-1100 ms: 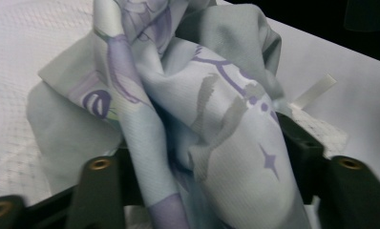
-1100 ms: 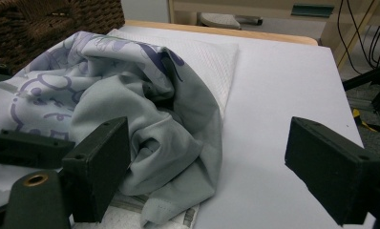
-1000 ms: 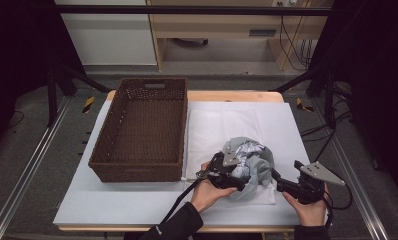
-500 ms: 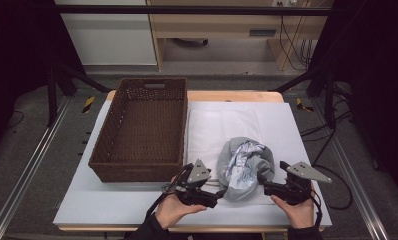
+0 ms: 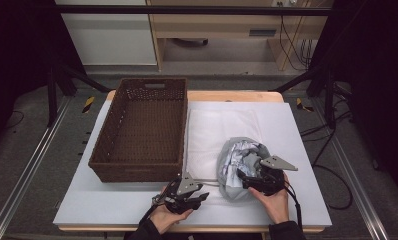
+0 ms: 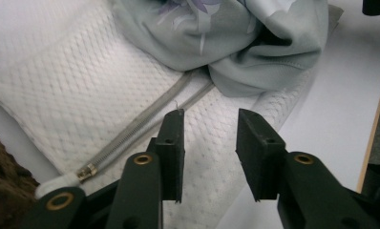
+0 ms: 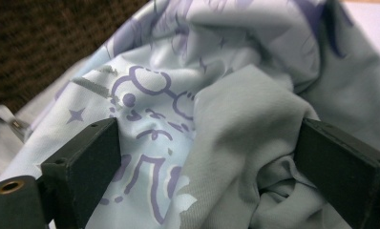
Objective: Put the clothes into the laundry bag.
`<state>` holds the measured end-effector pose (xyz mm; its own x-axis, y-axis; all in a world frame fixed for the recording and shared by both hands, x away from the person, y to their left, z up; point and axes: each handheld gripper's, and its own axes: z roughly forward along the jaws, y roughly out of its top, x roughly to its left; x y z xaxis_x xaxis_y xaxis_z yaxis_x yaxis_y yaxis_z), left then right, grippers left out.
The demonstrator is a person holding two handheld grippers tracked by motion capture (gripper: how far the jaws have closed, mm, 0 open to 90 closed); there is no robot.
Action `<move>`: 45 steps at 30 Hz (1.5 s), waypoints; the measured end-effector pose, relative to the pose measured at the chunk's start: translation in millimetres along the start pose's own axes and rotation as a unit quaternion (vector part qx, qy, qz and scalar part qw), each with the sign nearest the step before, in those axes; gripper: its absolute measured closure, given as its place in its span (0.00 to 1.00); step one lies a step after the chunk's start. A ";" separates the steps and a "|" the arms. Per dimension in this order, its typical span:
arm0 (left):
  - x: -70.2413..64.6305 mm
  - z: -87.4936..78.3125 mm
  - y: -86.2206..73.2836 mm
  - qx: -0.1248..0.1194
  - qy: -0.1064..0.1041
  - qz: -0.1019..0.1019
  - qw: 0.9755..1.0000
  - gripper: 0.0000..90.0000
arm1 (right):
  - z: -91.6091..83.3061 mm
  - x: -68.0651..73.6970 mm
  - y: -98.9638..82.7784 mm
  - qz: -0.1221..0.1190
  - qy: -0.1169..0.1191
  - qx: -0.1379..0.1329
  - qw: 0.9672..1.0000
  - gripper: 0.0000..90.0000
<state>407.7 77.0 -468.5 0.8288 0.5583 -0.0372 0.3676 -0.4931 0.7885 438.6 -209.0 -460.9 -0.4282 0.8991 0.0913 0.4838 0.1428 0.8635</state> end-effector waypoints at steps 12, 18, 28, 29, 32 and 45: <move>-2.8 17.9 -6.4 0.026 0.019 -0.012 0.999 0.98 | 8.9 -1.1 -13.0 -0.025 -0.014 0.045 0.999 0.73; -3.6 18.0 -6.8 0.026 0.022 -0.006 0.999 0.99 | -8.5 -9.5 -4.5 0.001 -0.025 0.038 0.999 0.79; -5.3 17.8 -6.2 0.022 0.023 -0.008 0.999 0.99 | -64.5 -61.6 -16.6 0.022 -0.099 0.019 0.995 0.77; -5.3 17.9 -6.2 0.022 0.024 -0.008 0.999 0.99 | -63.9 -64.3 -19.4 0.023 -0.103 0.020 0.994 0.77; -4.6 18.4 -7.1 0.023 0.025 -0.007 0.999 1.00 | -54.0 -70.4 -28.1 0.019 -0.114 0.028 0.993 0.72; -7.8 18.4 -5.9 0.024 0.030 -0.001 0.999 1.00 | -85.0 -35.9 6.2 0.011 -0.068 -0.067 0.995 0.33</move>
<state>406.8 63.3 -484.2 0.8020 0.5973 -0.0005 0.3898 -0.5228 0.7581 392.1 -275.6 -416.7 -0.3058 0.9507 0.0512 0.3825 0.0734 0.9210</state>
